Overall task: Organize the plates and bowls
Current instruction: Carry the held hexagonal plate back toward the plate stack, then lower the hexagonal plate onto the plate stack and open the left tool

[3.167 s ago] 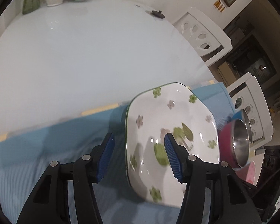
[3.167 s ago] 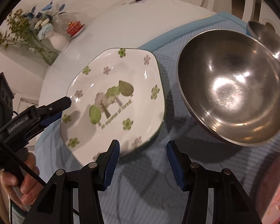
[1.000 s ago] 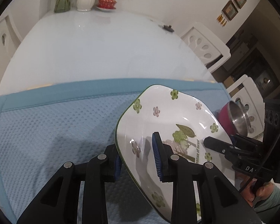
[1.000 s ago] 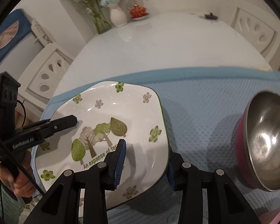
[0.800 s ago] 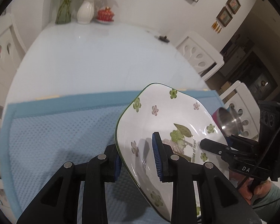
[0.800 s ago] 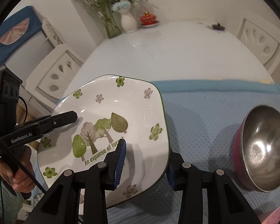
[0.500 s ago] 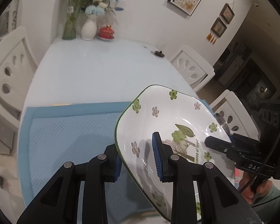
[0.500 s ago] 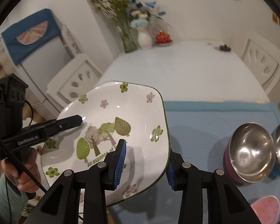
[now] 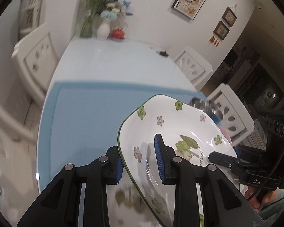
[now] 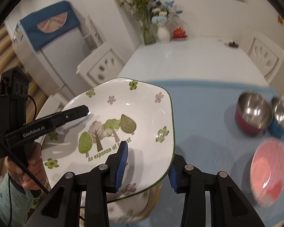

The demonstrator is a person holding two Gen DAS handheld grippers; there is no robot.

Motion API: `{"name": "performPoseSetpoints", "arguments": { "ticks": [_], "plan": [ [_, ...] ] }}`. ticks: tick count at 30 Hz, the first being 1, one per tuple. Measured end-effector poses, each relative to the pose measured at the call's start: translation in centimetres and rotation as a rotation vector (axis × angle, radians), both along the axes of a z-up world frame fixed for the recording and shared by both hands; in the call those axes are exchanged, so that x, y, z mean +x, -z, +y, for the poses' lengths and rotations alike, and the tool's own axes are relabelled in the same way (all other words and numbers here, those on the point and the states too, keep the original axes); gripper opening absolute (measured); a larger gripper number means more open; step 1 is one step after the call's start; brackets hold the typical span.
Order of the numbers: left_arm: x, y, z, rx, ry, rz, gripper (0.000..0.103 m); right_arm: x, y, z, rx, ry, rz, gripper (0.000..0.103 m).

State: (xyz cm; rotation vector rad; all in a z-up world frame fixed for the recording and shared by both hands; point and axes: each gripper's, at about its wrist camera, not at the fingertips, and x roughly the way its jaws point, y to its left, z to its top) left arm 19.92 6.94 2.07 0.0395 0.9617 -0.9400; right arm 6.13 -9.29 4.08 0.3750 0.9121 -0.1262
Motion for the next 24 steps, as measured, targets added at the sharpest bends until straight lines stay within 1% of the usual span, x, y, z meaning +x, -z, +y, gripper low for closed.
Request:
{"name": "performPoseSetpoints", "arguments": {
  "ticks": [3,8,11,14,16,19,24],
  "plan": [
    [-1.6,2.0,1.9,0.023,0.002,0.040,0.025,-2.1,2.0,1.9,0.023,-0.019,0.049,0.038],
    [-4.0,5.5,3.9,0.074,0.012,0.045,0.025,-4.5,6.4,3.5,0.107,-0.032,0.125,0.038],
    [-4.7,7.4,4.8,0.072,0.000,0.095,0.025,-5.4,8.4,4.2,0.128,-0.030,0.169,0.038],
    [-5.0,8.3,5.2,0.082,-0.008,0.113,0.025,-5.6,9.6,4.5,0.129,-0.037,0.198,0.038],
    [-5.0,8.7,5.3,0.089,-0.008,0.116,0.025,-5.6,9.8,4.7,0.123,-0.040,0.206,0.038],
    [-4.7,9.4,5.9,0.086,-0.017,0.145,0.025,-5.4,10.0,5.3,0.107,-0.052,0.214,0.038],
    [-4.3,10.4,5.9,0.106,-0.022,0.152,0.025,-5.1,10.2,5.7,0.101,-0.063,0.227,0.038]
  ]
}}
